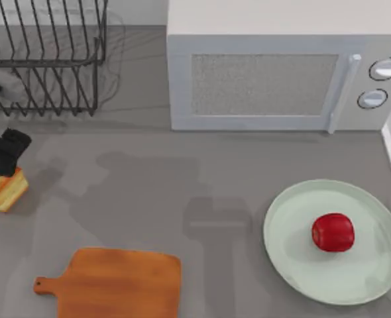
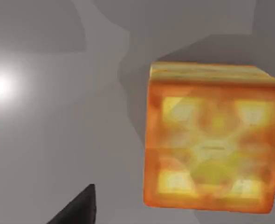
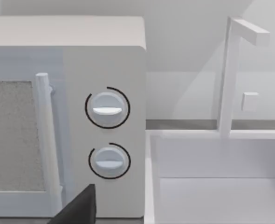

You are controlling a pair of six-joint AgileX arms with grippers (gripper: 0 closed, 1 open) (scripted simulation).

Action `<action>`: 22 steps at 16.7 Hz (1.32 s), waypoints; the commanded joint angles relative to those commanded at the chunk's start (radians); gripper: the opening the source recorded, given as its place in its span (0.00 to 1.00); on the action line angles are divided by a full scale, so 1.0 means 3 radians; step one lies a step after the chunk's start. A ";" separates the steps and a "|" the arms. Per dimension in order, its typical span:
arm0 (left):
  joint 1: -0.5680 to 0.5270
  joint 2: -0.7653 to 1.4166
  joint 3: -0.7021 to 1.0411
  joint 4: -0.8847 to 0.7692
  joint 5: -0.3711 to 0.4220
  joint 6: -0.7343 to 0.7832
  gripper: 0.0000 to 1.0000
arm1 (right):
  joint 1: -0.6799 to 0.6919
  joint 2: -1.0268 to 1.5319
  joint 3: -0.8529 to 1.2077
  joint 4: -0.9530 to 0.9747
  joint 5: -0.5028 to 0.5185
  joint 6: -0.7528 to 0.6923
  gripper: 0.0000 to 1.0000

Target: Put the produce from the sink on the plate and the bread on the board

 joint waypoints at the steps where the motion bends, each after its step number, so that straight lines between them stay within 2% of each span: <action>1: 0.0001 0.0144 0.0095 -0.0073 0.0001 0.0040 1.00 | 0.0000 0.0000 0.0000 0.0000 0.0000 0.0000 1.00; 4: 0.0003 0.0386 0.0281 -0.0225 0.0005 0.0119 1.00 | 0.0000 0.0000 0.0000 0.0000 0.0000 0.0000 1.00; 10: -0.0010 0.0401 0.0277 -0.0218 0.0004 0.0121 1.00 | 0.0000 0.0000 0.0000 0.0000 0.0000 0.0000 1.00; 18: 0.0008 0.0732 -0.0175 0.0572 0.0007 0.0136 1.00 | 0.0000 0.0000 0.0000 0.0000 0.0000 0.0000 1.00; 22: 0.0009 0.0752 -0.0201 0.0609 0.0008 0.0137 1.00 | 0.0000 0.0000 0.0000 0.0000 0.0000 0.0000 1.00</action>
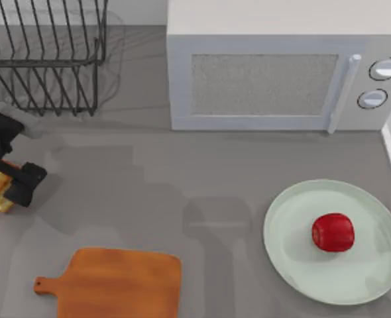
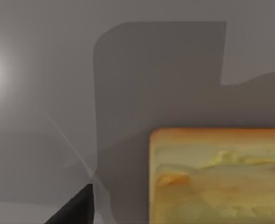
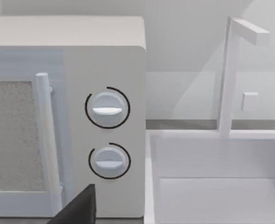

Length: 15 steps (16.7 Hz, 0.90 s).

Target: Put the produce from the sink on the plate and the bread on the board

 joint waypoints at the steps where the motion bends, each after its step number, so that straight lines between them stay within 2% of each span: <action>1: 0.0000 0.0000 0.0000 0.0000 0.0000 0.0000 0.92 | 0.0000 0.0000 0.0000 0.0000 0.0000 0.0000 1.00; 13: 0.0000 0.0000 0.0000 0.0000 0.0000 0.0000 0.02 | 0.0000 0.0000 0.0000 0.0000 0.0000 0.0000 1.00; 15: 0.0000 0.0000 0.0000 0.0000 0.0000 0.0000 0.00 | 0.0000 0.0000 0.0000 0.0000 0.0000 0.0000 1.00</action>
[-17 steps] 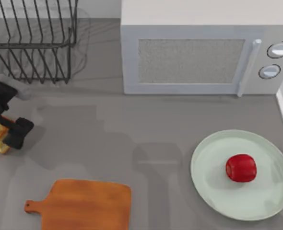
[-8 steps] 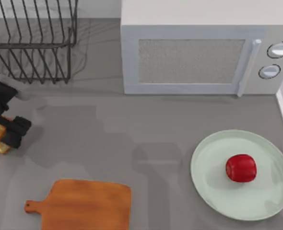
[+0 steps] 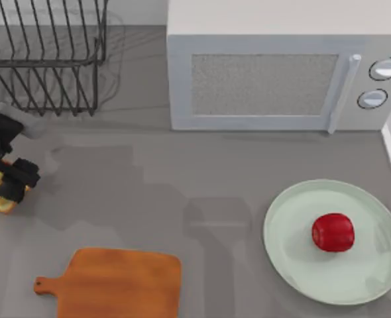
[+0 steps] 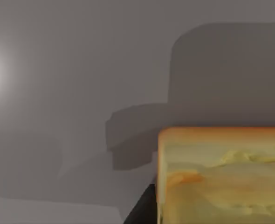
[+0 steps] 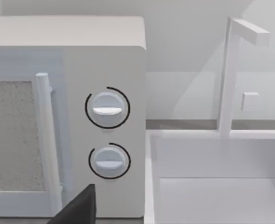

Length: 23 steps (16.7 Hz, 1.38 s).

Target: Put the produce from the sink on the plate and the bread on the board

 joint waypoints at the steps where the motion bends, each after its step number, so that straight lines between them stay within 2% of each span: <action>1: 0.0000 0.0000 0.0000 0.0000 0.0000 0.0000 0.00 | 0.0000 0.0000 0.0000 0.0000 0.0000 0.0000 1.00; 9: -0.0009 -0.0060 0.0060 -0.0079 0.0024 -0.0008 0.00 | 0.0000 0.0000 0.0000 0.0000 0.0000 0.0000 1.00; 17: -0.0017 -0.0404 0.0757 -0.1173 0.0020 -0.0019 0.00 | 0.0000 0.0000 0.0000 0.0000 0.0000 0.0000 1.00; 23: -0.0017 -0.0447 0.0812 -0.1240 0.0018 -0.0023 0.00 | 0.0000 0.0000 0.0000 0.0000 0.0000 0.0000 1.00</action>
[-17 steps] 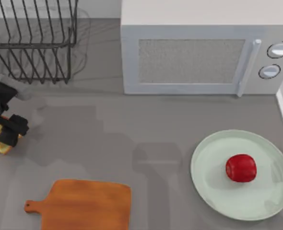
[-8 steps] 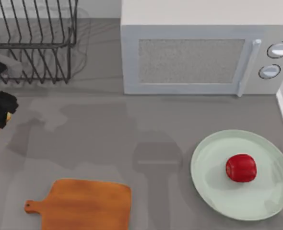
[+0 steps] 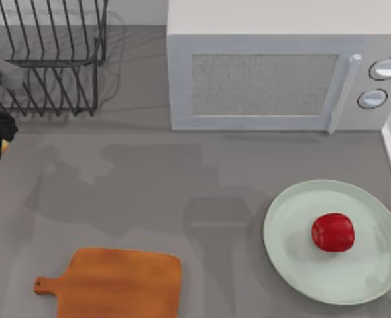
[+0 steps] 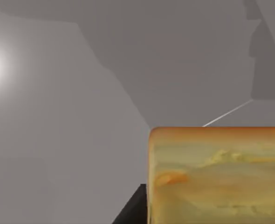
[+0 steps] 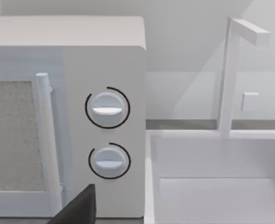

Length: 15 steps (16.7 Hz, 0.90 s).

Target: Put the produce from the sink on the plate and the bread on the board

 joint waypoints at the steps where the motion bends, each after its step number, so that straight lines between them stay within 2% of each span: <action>1: -0.0024 -0.0011 -0.0014 0.0006 0.0000 -0.0037 0.00 | 0.0000 0.0000 0.0000 0.0000 0.0000 0.0000 1.00; 6: -0.0464 -0.0214 -0.0303 0.0101 -0.0007 -0.0719 0.00 | 0.0000 0.0000 0.0000 0.0000 0.0000 0.0000 1.00; 15: -0.1815 -0.0900 -0.1409 0.0396 -0.0008 -0.3201 0.00 | 0.0000 0.0000 0.0000 0.0000 0.0000 0.0000 1.00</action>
